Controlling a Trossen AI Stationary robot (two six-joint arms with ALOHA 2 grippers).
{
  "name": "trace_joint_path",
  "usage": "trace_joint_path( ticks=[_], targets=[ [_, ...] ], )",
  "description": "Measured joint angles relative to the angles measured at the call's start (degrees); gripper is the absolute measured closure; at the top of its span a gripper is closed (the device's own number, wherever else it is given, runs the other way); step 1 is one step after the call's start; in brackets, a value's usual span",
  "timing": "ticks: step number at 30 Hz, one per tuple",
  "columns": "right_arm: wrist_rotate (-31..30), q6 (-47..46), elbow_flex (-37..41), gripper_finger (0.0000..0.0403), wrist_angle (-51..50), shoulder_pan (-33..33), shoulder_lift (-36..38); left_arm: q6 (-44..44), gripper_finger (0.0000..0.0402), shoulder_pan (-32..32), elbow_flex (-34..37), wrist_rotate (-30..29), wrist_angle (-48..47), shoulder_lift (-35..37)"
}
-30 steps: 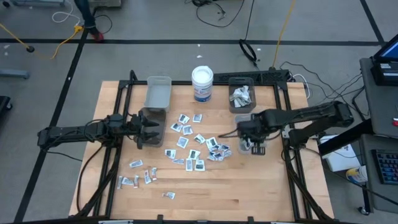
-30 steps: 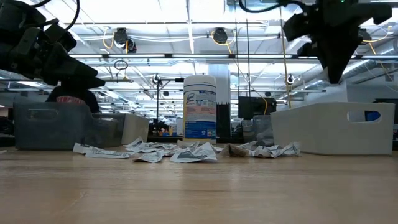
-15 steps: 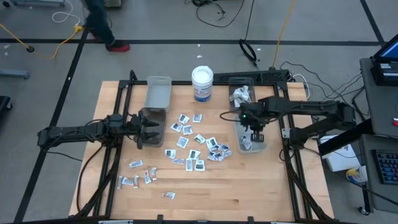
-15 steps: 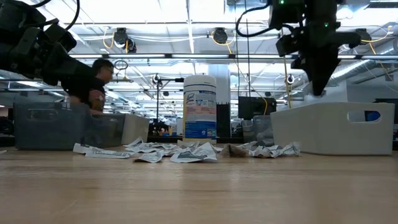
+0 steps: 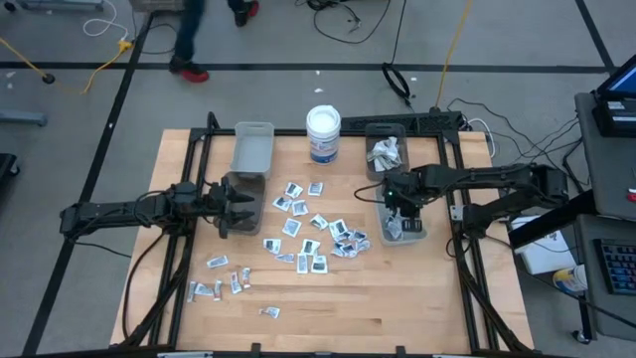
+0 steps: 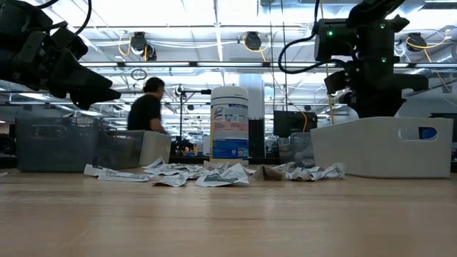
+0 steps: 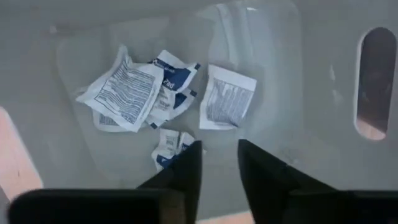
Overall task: Pick & Place First Aid Supplies
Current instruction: Put the blue alcohol pad into the right gray bin
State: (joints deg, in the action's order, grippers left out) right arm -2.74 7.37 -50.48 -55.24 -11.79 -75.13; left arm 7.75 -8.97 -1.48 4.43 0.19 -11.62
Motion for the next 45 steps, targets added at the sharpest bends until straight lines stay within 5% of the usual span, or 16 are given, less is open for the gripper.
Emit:
trace_joint_path(
  ticks=[11, 22, 45],
  targets=[
    [-0.1, 0.0, 0.0, 0.0212, -1.2, 0.0, 0.0, 0.0, 0.0172, 0.0, 0.0, 0.0, 0.0, 0.0],
    [0.0, -2.4, -8.5, 0.0217, -8.7, 1.5, -1.9, 0.0, 0.0172, 0.0, 0.0, 0.0, 0.0, 0.0],
    [0.2, -11.1, -35.8, 0.0217, -14.1, 15.5, -22.6, 0.0, 0.0172, 0.0, 0.0, 0.0, 0.0, 0.0]
  ],
)
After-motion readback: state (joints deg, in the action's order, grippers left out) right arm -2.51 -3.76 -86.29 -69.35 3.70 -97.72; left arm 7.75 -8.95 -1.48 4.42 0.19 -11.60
